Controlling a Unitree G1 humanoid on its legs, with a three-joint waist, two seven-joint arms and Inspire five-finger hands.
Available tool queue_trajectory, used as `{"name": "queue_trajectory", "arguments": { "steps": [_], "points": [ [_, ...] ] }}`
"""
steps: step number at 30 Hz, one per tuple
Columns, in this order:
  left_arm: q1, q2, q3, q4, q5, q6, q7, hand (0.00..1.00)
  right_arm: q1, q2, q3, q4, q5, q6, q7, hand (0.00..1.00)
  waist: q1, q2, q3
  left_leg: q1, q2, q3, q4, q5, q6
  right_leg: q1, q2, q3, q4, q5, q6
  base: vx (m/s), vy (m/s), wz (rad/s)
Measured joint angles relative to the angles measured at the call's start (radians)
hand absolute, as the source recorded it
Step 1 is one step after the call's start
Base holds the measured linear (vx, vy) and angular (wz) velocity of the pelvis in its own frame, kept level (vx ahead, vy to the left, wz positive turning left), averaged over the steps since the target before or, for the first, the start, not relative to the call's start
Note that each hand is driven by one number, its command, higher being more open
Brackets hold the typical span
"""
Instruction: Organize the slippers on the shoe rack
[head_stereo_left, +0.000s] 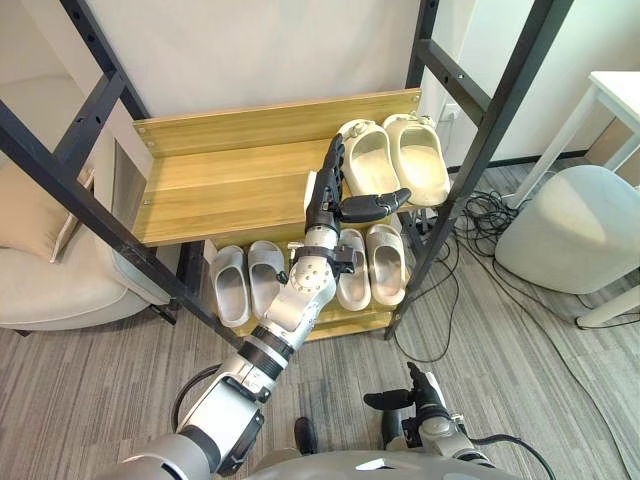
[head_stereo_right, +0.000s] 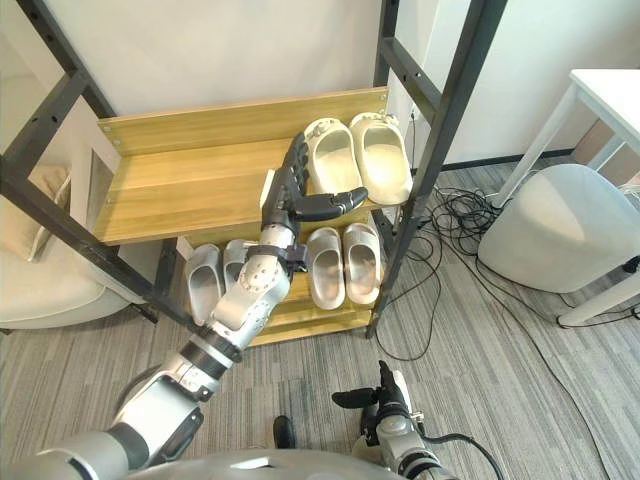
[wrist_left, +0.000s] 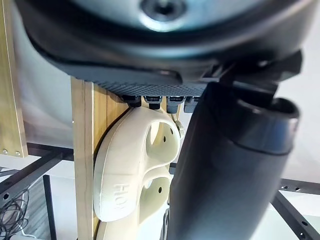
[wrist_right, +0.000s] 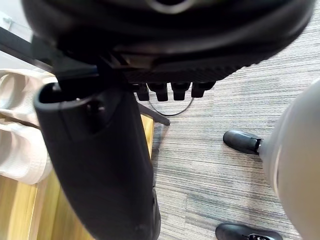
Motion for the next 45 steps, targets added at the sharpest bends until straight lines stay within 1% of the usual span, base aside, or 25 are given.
{"name": "queue_trajectory", "arguments": {
  "steps": [2,9,12,14,19,22,24,25,26,29,35,40,45],
  "points": [
    [0.03,0.012,-0.008,-0.055,-0.001,0.006,-0.004,1.0,-0.01,0.007,0.0,0.001,0.0,0.001,0.002,1.0,0.01,0.002,-0.001,0.002,0.005,0.0,0.003,0.001,0.001,0.001,0.007,-0.001,0.003,0.001,0.014,0.07,0.001,0.03],
    [0.054,0.015,-0.018,-0.185,-0.02,0.013,-0.016,1.0,-0.052,-0.001,-0.005,0.001,0.0,0.001,0.002,1.0,0.016,0.003,-0.001,0.004,0.009,-0.012,0.003,0.001,0.001,0.009,0.006,-0.006,0.004,-0.001,0.016,-0.01,0.011,0.03],
    [0.055,0.015,-0.048,-0.278,-0.023,0.013,-0.035,1.0,-0.048,0.002,-0.001,0.021,0.0,0.002,0.005,1.0,0.033,0.003,-0.002,0.014,0.004,-0.02,0.003,-0.002,-0.001,0.023,0.001,-0.01,0.004,-0.003,0.02,-0.08,0.029,0.07],
    [0.058,0.015,-0.055,-0.325,-0.025,0.012,-0.054,1.0,-0.047,0.008,0.006,0.031,0.0,0.004,0.011,1.0,0.035,0.006,-0.004,0.019,0.004,-0.023,0.002,-0.002,-0.001,0.029,0.001,-0.012,0.004,-0.007,0.018,-0.06,0.006,0.04],
    [0.071,0.015,-0.084,-0.457,-0.046,-0.008,-0.089,1.0,-0.047,0.01,0.017,0.045,0.0,0.01,0.021,1.0,0.038,0.018,-0.015,0.017,0.004,-0.025,-0.002,-0.001,-0.003,0.027,0.001,-0.011,0.004,-0.01,0.022,-0.03,0.003,0.0],
    [0.096,0.015,-0.091,-0.506,-0.059,-0.018,-0.111,1.0,-0.047,0.009,0.027,0.049,0.0,0.018,0.022,1.0,0.04,0.018,-0.024,0.017,0.005,-0.026,0.002,0.0,-0.001,0.027,0.002,-0.012,0.004,-0.006,0.024,0.0,0.0,0.0],
    [0.136,0.015,-0.093,-0.542,-0.082,-0.027,-0.124,1.0,-0.048,0.007,0.027,0.049,0.0,0.02,0.022,1.0,0.048,0.015,-0.033,0.019,0.006,-0.03,0.003,0.002,0.003,0.031,0.003,-0.016,0.004,-0.007,0.025,0.0,0.005,0.02],
    [0.138,0.015,-0.093,-0.544,-0.083,-0.027,-0.125,1.0,-0.048,0.007,0.027,0.049,0.0,0.02,0.022,1.0,0.049,0.014,-0.034,0.019,0.006,-0.03,0.003,0.002,0.003,0.031,0.003,-0.017,0.004,-0.007,0.025,0.0,0.008,0.11],
    [0.153,0.015,-0.096,-0.55,-0.091,-0.029,-0.137,1.0,-0.048,0.007,0.027,0.052,0.0,0.02,0.023,1.0,0.059,0.012,-0.035,0.023,0.006,-0.039,0.003,0.002,0.003,0.04,0.003,-0.027,0.004,-0.009,0.026,-0.02,0.007,0.14],
    [0.175,0.015,-0.108,-0.553,-0.101,-0.029,-0.143,1.0,-0.049,0.008,0.044,0.059,0.0,0.02,0.026,1.0,0.069,0.009,-0.044,0.023,0.004,-0.057,0.003,0.004,0.005,0.05,0.002,-0.044,0.004,-0.013,0.025,-0.03,0.005,0.21],
    [0.22,0.016,-0.125,-0.553,-0.097,-0.028,-0.156,1.0,-0.049,0.021,0.046,0.07,0.0,0.02,0.034,1.0,0.071,0.004,-0.055,0.023,0.002,-0.088,0.003,0.006,-0.001,0.067,0.0,-0.075,0.004,-0.025,0.025,-0.03,0.002,0.15],
    [0.23,0.015,-0.121,-0.552,-0.027,-0.027,-0.148,1.0,-0.048,0.02,0.046,0.078,0.0,0.02,0.034,1.0,0.074,0.003,-0.056,0.024,0.003,-0.099,0.003,0.007,-0.002,0.073,0.001,-0.088,0.004,-0.029,0.024,-0.01,-0.001,0.06],
    [0.304,0.014,-0.116,-0.534,0.003,-0.02,-0.141,1.0,-0.046,0.019,0.045,0.079,0.0,0.02,0.028,1.0,0.076,0.002,-0.057,0.024,0.003,-0.105,0.003,0.009,0.001,0.076,0.002,-0.094,0.004,-0.029,0.024,0.0,0.002,0.02]
  ]
}}
